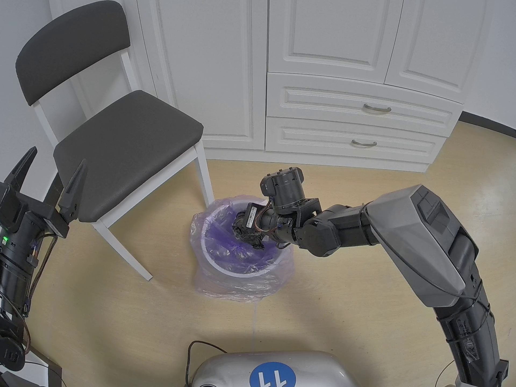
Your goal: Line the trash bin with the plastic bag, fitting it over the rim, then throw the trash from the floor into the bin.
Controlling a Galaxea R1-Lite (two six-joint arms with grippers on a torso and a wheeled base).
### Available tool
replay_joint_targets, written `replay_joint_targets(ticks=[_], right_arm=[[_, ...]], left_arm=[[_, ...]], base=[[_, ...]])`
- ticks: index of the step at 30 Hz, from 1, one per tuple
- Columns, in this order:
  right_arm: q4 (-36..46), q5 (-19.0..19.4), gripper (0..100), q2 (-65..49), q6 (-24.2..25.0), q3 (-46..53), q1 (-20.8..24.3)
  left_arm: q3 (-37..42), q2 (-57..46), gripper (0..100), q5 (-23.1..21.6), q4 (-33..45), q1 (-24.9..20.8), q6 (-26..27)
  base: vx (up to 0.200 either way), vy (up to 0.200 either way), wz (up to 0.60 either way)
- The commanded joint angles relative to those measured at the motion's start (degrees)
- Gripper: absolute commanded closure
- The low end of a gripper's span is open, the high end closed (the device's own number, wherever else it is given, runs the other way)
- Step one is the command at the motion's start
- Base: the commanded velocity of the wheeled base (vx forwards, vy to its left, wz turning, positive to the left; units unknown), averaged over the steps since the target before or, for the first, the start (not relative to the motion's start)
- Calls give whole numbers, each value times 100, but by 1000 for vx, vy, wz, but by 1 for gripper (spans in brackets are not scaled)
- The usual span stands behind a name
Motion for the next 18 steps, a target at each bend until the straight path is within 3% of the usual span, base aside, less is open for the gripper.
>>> replay_joint_targets(ticks=[1,18], right_arm=[[67,-4,100,70,27,-70,-5],[1245,-65,100,-325,458,-26,672]], left_arm=[[-6,-27,0,1,-1,4,-1],[2,-97,0,-8,-1,4,-1]], base=[[0,0,0],[0,0,0]])
